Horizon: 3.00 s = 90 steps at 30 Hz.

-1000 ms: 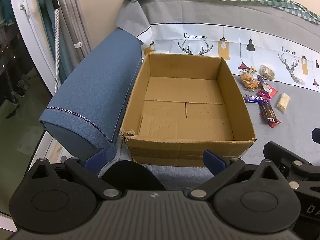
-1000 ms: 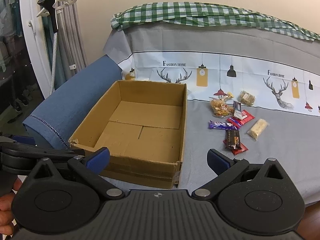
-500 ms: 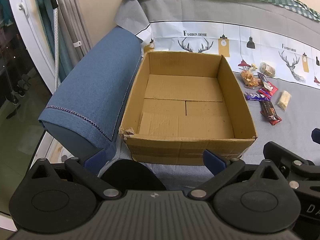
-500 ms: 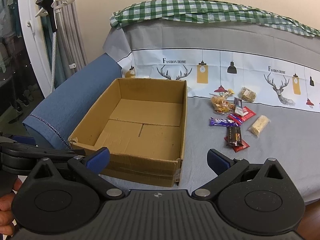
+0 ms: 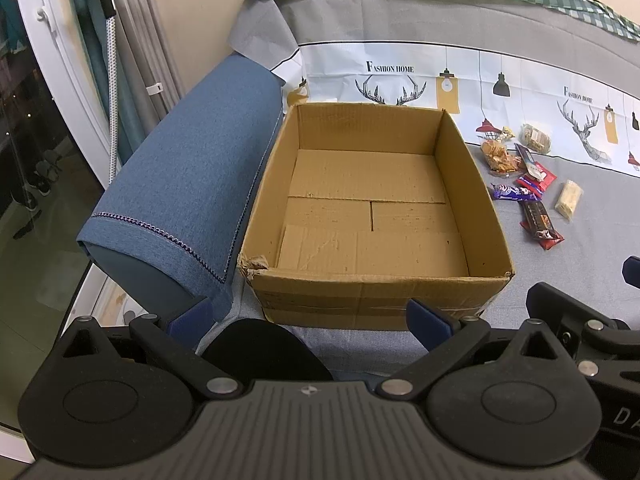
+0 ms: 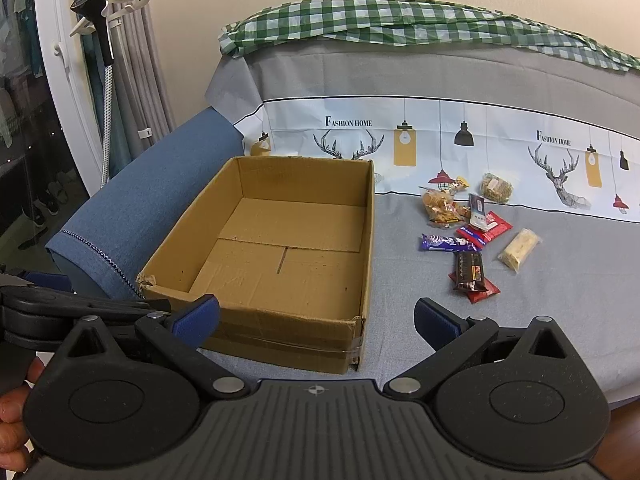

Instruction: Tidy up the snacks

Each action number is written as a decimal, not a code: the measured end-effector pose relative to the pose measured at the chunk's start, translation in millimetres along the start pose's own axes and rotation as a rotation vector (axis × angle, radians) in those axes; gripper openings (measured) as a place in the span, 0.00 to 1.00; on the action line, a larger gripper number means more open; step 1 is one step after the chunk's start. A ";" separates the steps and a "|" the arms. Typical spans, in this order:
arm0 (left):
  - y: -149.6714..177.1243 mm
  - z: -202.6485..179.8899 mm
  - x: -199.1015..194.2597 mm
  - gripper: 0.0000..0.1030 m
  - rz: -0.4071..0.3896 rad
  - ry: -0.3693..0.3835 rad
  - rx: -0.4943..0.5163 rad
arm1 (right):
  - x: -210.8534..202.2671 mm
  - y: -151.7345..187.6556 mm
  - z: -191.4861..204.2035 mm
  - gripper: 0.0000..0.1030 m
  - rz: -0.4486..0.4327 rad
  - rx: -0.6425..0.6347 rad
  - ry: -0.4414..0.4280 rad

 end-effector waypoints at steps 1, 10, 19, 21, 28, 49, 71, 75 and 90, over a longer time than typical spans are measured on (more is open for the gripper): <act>0.3 0.0 0.0 1.00 0.000 0.000 0.000 | -0.3 0.2 0.0 0.99 0.001 0.001 -0.001; 1.1 -1.3 2.1 1.00 0.003 -0.003 0.004 | 2.7 3.4 1.1 0.99 0.003 0.007 -0.006; -3.6 -5.7 3.4 1.00 0.010 -0.017 0.016 | 5.7 5.2 -1.0 0.99 0.004 0.017 -0.013; -4.8 -6.8 3.7 1.00 0.013 -0.021 0.019 | 7.0 5.0 -1.7 0.99 0.005 0.021 -0.017; -10.7 -19.6 7.0 1.00 0.030 -0.029 0.052 | 13.2 3.9 -11.8 0.99 0.012 0.064 -0.027; -98.7 -200.3 68.9 1.00 0.118 0.052 0.317 | 117.8 12.6 -269.3 0.99 0.038 0.523 0.277; -209.7 -371.3 284.9 1.00 0.265 0.024 0.550 | 333.2 -40.8 -397.1 0.99 0.097 0.495 0.387; -212.4 -392.7 315.2 1.00 0.297 0.061 0.598 | 334.1 -39.2 -409.4 0.99 0.092 0.465 0.453; -218.8 -401.1 362.9 1.00 0.450 0.226 0.498 | 312.3 -23.7 -461.8 0.99 0.042 0.568 0.566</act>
Point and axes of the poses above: each gripper's, at about its wrist camera, not at the fingertips, and x roughly the way its jaws point, z to its left, y to its underside, the point moved 10 cm from there along x, roughly the way its jaws point, and after that the axes turned 10 degrees about z, right-handed, at the moved point
